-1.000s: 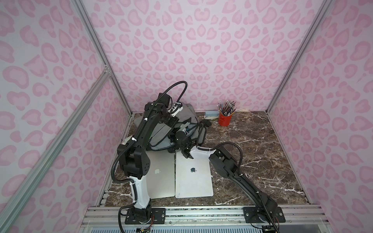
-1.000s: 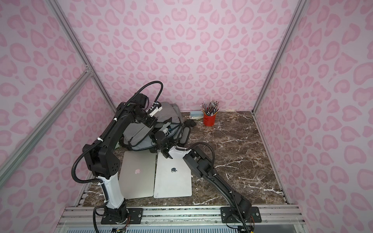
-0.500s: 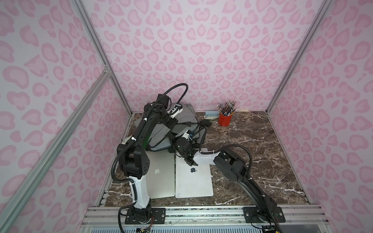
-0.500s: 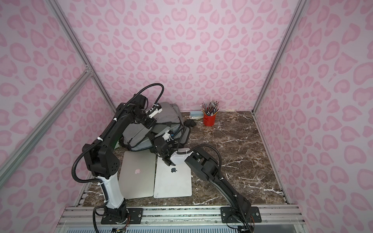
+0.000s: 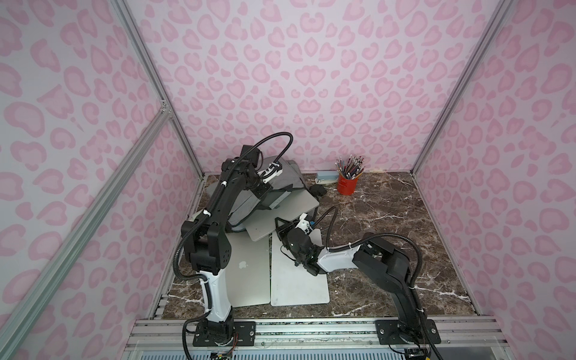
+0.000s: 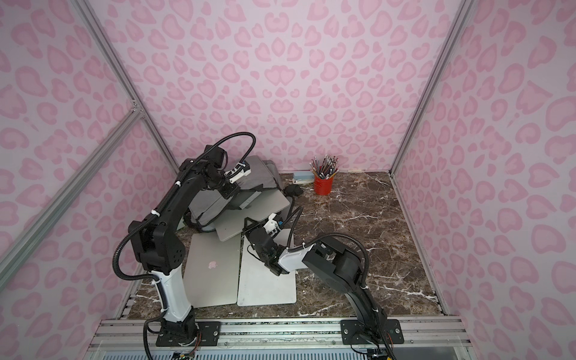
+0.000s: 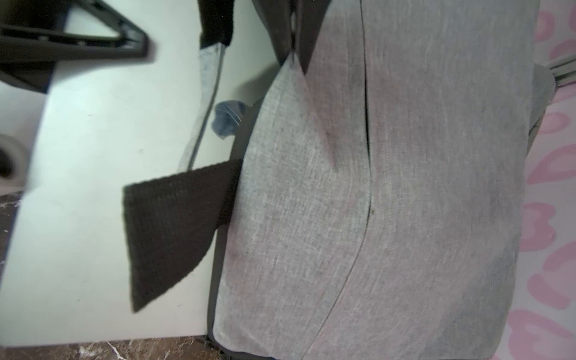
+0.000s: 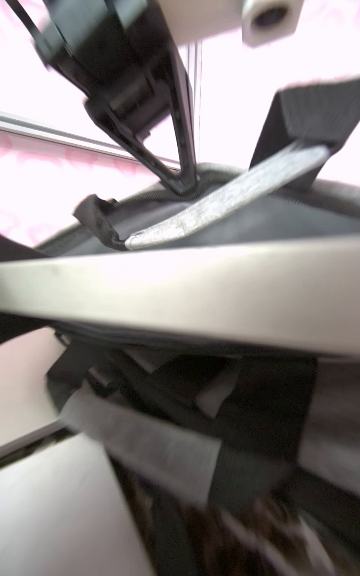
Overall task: Open the zippered laptop bag and take out the laptop
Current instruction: Close the bag flap on the zippered laptop bag.
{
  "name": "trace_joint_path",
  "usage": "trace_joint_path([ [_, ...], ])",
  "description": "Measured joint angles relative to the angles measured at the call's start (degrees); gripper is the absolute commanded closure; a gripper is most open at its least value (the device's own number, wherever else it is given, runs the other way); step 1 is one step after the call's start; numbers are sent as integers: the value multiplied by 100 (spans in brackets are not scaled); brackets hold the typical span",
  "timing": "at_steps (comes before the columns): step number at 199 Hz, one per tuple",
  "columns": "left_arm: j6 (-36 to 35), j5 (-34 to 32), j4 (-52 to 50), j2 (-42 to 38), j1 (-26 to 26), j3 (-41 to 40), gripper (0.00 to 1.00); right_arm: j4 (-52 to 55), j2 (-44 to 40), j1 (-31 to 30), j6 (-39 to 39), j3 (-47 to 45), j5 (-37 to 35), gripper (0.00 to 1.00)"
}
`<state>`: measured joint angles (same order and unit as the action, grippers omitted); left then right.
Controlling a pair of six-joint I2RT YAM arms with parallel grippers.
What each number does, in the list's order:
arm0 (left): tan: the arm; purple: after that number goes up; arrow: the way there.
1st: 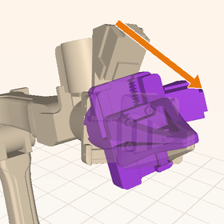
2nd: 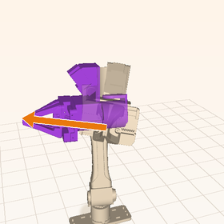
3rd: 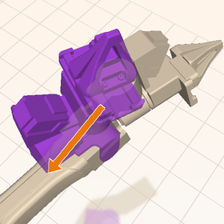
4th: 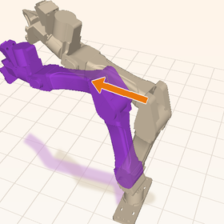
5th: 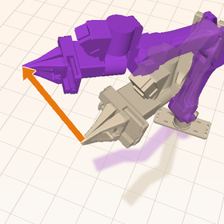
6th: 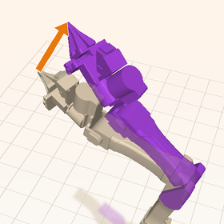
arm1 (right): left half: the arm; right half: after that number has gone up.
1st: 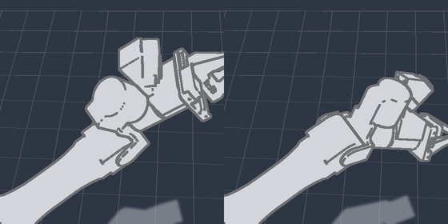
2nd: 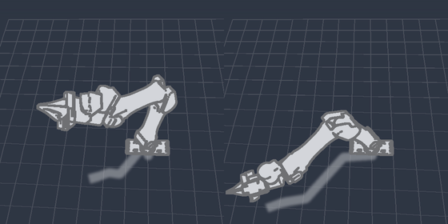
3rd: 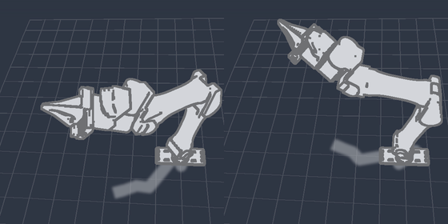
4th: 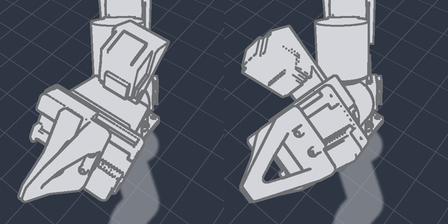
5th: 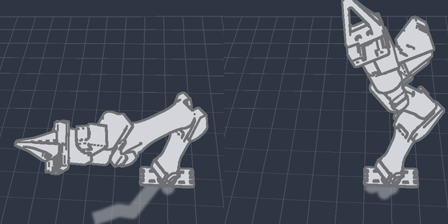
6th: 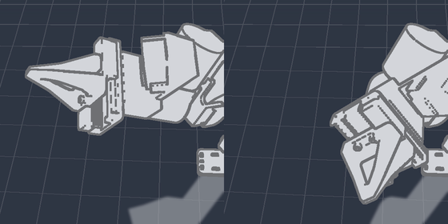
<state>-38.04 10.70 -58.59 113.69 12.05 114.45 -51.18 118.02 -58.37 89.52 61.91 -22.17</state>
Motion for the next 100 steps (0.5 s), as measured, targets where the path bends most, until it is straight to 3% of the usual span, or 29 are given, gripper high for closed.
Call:
trace_joint_path([
  [100,-616,-361,-190,289,-11,343,98,203,-2127,-70,-343,-1932,409,100],
])
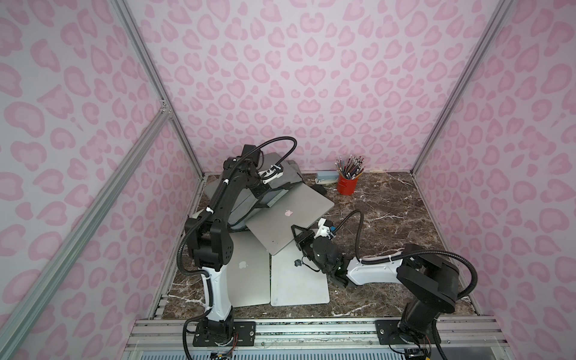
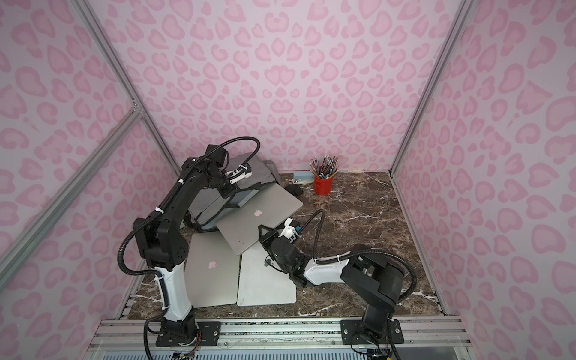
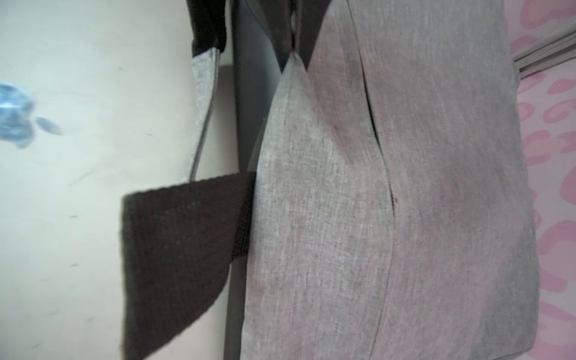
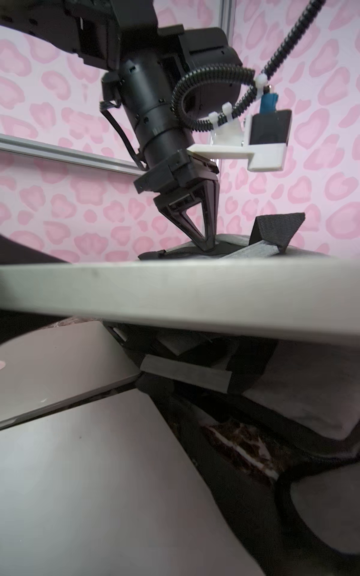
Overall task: Open the zippered laptop bag and take out the laptop
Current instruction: Close the bag flap on the zippered laptop bag.
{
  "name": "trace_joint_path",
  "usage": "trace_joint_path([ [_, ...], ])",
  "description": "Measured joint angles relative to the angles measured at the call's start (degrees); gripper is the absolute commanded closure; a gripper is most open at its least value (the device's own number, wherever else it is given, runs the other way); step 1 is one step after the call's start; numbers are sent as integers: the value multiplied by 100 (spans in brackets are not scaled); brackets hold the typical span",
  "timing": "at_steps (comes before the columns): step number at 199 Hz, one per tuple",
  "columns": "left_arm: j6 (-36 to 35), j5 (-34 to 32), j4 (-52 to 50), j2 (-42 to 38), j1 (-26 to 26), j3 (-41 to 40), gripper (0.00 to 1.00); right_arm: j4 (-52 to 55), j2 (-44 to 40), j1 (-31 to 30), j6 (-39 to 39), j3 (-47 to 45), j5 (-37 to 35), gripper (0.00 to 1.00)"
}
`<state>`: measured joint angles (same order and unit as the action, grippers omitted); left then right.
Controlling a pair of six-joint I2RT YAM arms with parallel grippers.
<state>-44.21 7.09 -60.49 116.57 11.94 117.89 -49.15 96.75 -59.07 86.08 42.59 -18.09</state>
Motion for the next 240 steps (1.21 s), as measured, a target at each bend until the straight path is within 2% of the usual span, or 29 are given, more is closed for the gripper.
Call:
trace_joint_path([
  [26,-109,-57,-61,20,0,55,98,546,-549,289,-476,-192,673,100],
  [83,-518,-103,-181,26,28,50,98,2682,-2369,1335,-2186,-433,2472,100],
  [148,-1156,-459,-208,76,114,-256,98,5322,-4061,3274,-3620,-765,4221,100],
  [192,-1572,-697,-92,-225,116,-570,98,6570,-4350,4478,-4531,-826,5410,100],
  [240,-1880,-693,55,-538,146,-1128,98,7718,-3958,4706,-5821,-199,5963,100],
])
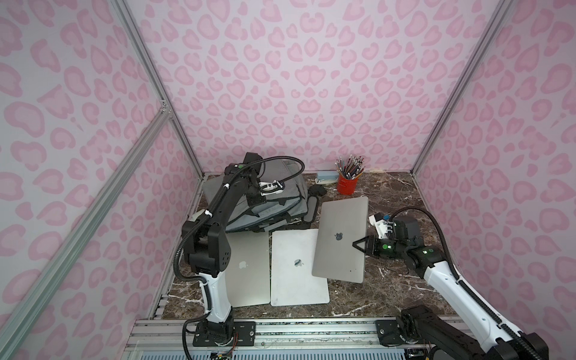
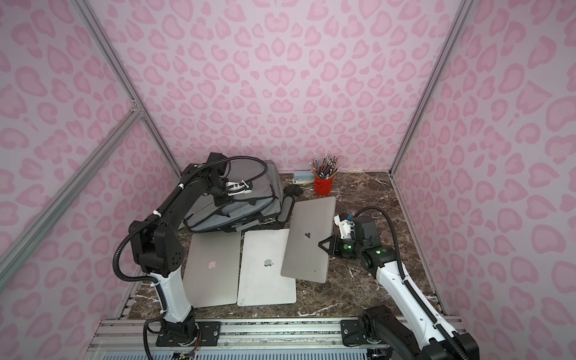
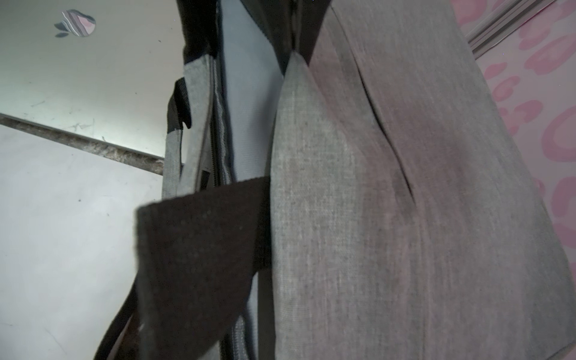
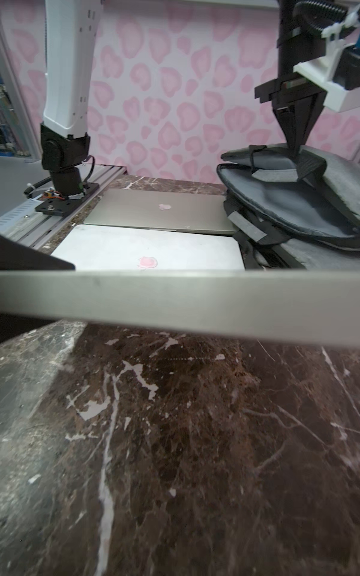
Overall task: Open the zippered laptop bag and take out the laptop
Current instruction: Close the bag flap on the zippered laptop bag, then place the laptop at the center of the board.
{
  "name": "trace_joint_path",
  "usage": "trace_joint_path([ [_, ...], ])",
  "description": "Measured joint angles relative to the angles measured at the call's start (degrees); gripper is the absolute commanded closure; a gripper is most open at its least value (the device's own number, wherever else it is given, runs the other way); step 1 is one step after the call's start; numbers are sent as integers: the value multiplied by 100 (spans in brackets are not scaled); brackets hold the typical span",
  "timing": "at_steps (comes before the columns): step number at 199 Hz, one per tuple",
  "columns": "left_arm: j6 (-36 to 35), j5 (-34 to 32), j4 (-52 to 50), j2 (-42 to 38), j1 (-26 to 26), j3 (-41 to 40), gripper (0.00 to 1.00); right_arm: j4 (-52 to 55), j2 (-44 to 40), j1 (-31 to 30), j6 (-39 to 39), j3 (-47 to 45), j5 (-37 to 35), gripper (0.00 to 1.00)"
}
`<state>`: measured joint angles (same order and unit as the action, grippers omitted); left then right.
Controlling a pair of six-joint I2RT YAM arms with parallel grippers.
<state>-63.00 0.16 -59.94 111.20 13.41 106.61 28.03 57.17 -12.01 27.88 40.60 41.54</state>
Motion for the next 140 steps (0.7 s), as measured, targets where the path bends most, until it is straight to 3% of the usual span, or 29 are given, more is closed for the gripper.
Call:
trace_joint_path([
  [91,-33,-15,264,74,133,-452,97,1635,337,669,-1473,732,-229,100],
  [116,9,-13,337,111,133,-511,81,1906,348,804,-1637,732,-289,100],
  [140,173,37,367,146,144,-509,57,1985,389,855,-1805,732,-221,100],
])
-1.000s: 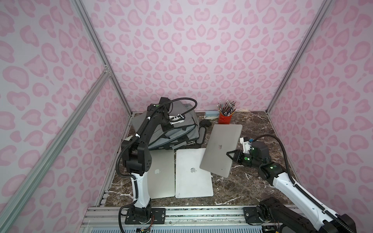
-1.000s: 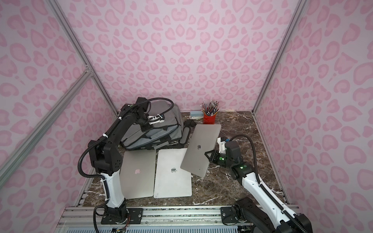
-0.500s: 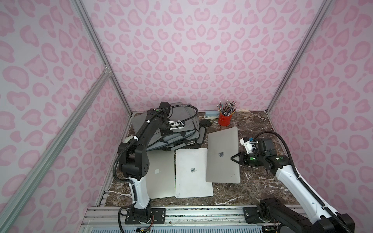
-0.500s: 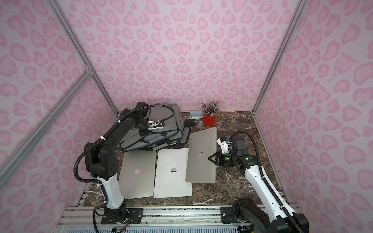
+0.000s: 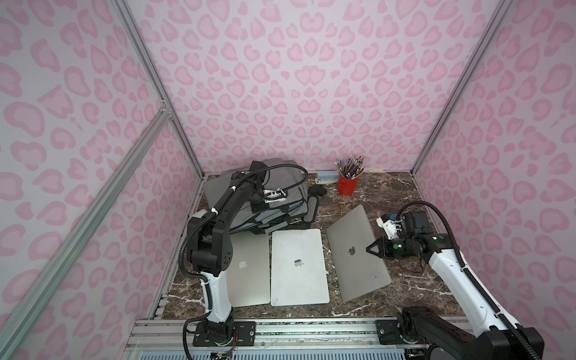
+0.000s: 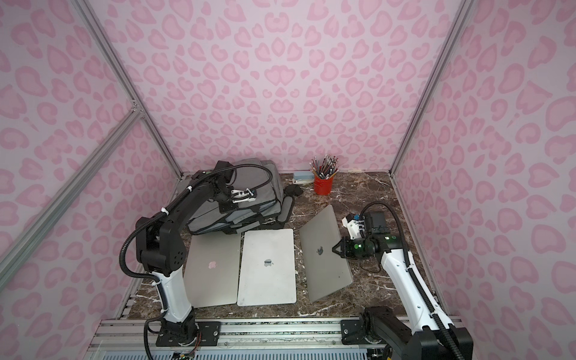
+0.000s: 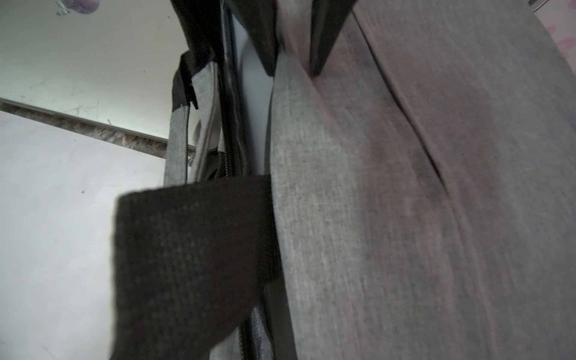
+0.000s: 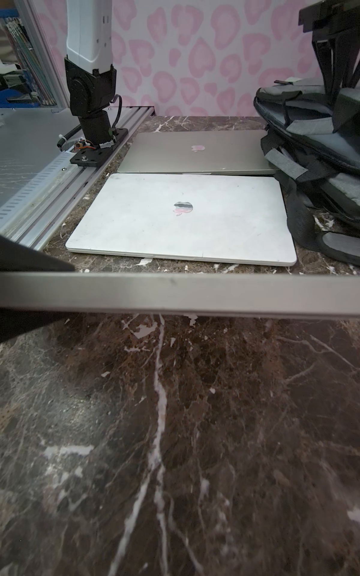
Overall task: Open the zippered laptop bag and take out the laptop
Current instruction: Place the laptop at the center of the board.
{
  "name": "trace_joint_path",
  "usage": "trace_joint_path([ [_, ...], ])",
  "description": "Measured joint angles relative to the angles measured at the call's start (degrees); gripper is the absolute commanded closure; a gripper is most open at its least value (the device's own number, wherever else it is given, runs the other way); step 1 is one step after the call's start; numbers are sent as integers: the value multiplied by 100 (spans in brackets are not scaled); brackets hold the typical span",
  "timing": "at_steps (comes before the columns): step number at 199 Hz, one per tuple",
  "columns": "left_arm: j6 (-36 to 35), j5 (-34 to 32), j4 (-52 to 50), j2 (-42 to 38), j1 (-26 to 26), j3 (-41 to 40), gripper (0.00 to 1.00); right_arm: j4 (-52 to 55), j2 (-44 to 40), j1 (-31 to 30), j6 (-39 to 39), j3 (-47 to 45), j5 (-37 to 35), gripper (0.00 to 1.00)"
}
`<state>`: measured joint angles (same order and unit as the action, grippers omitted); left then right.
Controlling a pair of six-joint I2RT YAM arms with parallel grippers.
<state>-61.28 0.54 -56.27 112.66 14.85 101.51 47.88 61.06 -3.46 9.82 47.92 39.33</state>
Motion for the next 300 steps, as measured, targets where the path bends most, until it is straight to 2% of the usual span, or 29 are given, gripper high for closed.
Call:
trace_joint_path([
  [57,487,234,-15,-214,26,22,28,-9,59,153,-37,15,175,100],
  [84,951,474,-50,-380,28,190,26,-149,-22,304,140,11,319,100],
  [107,1609,745,-74,-514,33,396,26,-562,-98,402,374,-136,654,100],
  [133,2645,1290,-66,-789,31,433,26,-997,-151,470,793,-365,1123,100],
  [152,3486,1777,68,-1113,31,142,26,-1263,-166,472,1032,-431,1414,100],
  [187,5281,2900,852,-1829,31,-1189,29,-1893,-243,455,1482,-546,1939,100],
  [223,7576,4019,2514,-2267,181,-2771,30,-2715,-361,372,2199,-866,2306,100],
  [269,9468,4568,4240,-2393,713,-3628,30,-3842,-413,216,3150,-1123,2546,100],
  [300,10010,4666,4839,-2264,844,-3773,30,-4485,-413,160,3713,-1191,2684,100],
])
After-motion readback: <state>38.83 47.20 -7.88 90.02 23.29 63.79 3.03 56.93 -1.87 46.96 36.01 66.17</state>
